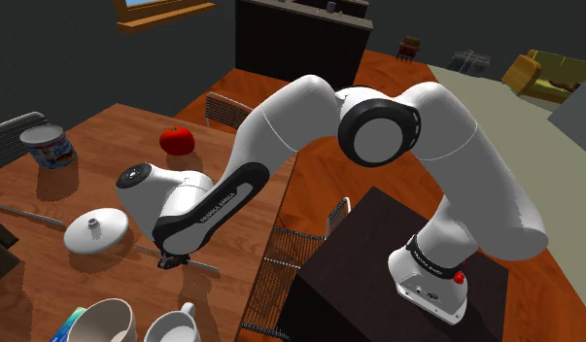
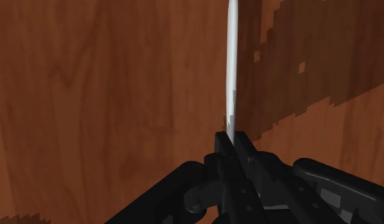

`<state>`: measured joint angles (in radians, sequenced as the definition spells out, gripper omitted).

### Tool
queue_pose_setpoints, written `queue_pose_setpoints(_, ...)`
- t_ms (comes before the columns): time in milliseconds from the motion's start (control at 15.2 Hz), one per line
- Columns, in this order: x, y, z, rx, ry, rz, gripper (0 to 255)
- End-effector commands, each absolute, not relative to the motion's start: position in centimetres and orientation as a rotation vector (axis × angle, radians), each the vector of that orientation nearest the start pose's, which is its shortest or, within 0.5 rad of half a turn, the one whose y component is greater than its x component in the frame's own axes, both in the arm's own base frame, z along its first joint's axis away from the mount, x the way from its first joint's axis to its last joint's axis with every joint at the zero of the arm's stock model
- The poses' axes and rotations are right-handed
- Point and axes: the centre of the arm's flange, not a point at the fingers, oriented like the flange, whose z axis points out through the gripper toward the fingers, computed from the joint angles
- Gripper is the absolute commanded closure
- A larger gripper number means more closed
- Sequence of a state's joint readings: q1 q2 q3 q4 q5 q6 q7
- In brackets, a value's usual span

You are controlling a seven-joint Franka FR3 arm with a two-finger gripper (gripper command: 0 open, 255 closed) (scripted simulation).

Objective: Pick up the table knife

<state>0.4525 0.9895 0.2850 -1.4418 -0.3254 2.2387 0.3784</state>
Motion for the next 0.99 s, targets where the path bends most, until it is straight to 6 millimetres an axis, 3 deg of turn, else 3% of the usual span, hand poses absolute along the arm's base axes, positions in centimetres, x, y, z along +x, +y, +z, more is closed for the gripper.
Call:
queue_pose_setpoints(0,54.1,43.8,9.7,-3.114,-0.756,0.203,255)
queue_pose_setpoints(924,54.1,43.8,17.1,-3.114,-0.756,0.203,255)
